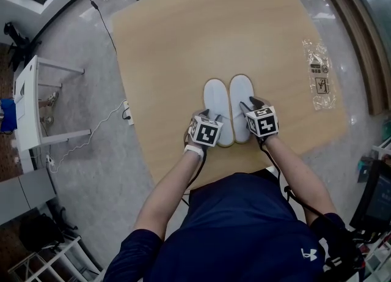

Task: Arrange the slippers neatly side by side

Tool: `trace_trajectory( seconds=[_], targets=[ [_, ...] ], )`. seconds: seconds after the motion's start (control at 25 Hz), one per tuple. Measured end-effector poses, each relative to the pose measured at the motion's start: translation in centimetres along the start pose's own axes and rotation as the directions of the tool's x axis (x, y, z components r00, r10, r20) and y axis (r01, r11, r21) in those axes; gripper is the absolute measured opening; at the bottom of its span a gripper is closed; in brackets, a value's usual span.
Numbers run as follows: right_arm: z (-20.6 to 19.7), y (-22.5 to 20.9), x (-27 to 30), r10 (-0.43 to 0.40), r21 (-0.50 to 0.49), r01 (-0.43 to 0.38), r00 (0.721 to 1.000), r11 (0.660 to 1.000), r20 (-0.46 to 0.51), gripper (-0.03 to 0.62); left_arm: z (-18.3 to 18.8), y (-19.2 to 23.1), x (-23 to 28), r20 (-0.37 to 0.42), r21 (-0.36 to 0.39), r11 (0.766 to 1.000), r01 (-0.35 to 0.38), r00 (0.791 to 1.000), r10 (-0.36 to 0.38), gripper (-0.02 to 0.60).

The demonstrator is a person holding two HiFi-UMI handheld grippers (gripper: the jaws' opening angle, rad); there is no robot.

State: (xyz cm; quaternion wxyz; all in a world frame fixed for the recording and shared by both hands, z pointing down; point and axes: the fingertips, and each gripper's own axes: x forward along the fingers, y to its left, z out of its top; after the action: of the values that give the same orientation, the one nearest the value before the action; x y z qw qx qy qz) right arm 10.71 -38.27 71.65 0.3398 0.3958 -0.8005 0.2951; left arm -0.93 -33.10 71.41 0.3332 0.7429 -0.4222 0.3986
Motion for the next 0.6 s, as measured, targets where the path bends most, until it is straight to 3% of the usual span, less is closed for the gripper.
trace_trajectory(
  seconds=[0.44,0.6],
  targets=[
    [0.4,-0.3,0.1,0.035,-0.003,-0.035,0.999,0.999,0.001,0.164,0.1,0.9,-0.1,-0.015,0.059,0.997,-0.041,0.999,0.042,0.196],
    [1.0,-0.6,-0.7,0.039,0.044,-0.041,0.998,0.998,0.049,0.166,0.7,1.2,-1.2,0.025,0.045,0.997,-0.061,0.998,0.06,0.201]
  ],
)
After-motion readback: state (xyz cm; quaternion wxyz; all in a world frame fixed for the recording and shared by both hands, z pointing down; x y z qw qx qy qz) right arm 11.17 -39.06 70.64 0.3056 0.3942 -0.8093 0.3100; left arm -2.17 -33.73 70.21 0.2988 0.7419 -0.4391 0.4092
